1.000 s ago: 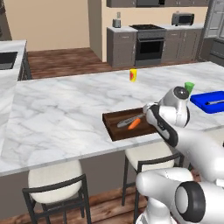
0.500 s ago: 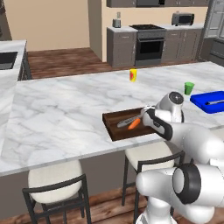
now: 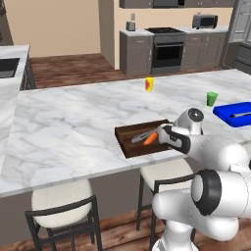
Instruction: Gather the carrot and cucumber from the fridge and place them on a tray on the dining counter. Then gather the chicken drumsticks from the fridge and place them on the other tray.
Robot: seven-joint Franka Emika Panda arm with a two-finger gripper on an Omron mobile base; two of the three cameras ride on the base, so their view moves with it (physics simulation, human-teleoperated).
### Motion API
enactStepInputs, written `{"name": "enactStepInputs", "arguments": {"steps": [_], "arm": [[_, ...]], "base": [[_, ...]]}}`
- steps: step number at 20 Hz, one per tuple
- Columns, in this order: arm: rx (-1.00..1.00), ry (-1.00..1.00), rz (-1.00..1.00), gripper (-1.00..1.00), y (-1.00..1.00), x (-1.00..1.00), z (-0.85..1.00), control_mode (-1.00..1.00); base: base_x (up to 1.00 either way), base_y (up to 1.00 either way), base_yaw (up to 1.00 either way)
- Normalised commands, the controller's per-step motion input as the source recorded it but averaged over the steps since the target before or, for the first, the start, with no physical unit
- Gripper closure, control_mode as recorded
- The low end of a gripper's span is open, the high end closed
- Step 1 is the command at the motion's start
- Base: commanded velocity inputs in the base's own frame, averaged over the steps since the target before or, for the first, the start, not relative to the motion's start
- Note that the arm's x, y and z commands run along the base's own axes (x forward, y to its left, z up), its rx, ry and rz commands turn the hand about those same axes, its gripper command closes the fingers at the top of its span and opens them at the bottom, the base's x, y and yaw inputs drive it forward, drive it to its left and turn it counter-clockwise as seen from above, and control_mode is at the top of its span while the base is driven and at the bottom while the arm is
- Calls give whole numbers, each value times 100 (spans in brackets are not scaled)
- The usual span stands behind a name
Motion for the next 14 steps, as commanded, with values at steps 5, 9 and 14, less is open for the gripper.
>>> {"name": "enactStepInputs", "arguments": {"steps": [5, 9, 14], "arm": [[0, 0, 0, 100, -1, 9, -18, -100], [0, 0, 0, 100, 0, 10, -4, -100], [0, 0, 0, 100, -2, 26, 0, -100]], "base": [[0, 0, 0], [0, 0, 0], [0, 0, 0]]}}
